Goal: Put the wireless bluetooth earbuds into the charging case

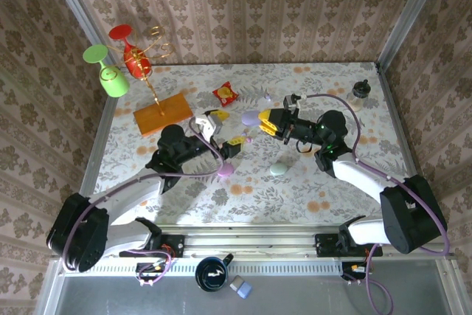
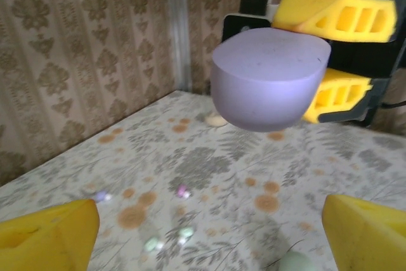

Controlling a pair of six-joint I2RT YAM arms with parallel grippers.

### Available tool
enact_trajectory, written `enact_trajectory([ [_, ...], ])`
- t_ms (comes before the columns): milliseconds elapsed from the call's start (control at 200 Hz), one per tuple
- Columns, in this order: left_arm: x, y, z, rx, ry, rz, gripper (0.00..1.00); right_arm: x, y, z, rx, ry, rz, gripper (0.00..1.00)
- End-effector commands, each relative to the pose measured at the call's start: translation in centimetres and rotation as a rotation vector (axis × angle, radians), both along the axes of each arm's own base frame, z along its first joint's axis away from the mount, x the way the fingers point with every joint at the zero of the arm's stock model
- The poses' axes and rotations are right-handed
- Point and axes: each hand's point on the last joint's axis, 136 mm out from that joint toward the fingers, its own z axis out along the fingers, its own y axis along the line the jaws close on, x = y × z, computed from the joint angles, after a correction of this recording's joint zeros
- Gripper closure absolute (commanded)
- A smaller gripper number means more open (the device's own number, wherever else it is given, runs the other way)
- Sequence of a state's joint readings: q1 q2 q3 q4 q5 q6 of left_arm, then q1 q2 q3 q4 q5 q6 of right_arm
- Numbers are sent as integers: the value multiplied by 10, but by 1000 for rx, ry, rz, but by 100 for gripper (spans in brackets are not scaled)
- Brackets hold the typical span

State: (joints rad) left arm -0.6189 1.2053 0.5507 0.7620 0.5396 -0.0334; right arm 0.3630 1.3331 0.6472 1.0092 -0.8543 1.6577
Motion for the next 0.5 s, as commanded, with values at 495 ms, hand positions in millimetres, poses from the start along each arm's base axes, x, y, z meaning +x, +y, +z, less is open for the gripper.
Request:
enact_trajectory([
  [495, -34, -20, 66, -234, -153, -330, 23, -25, 18, 44, 128, -39, 122, 98],
])
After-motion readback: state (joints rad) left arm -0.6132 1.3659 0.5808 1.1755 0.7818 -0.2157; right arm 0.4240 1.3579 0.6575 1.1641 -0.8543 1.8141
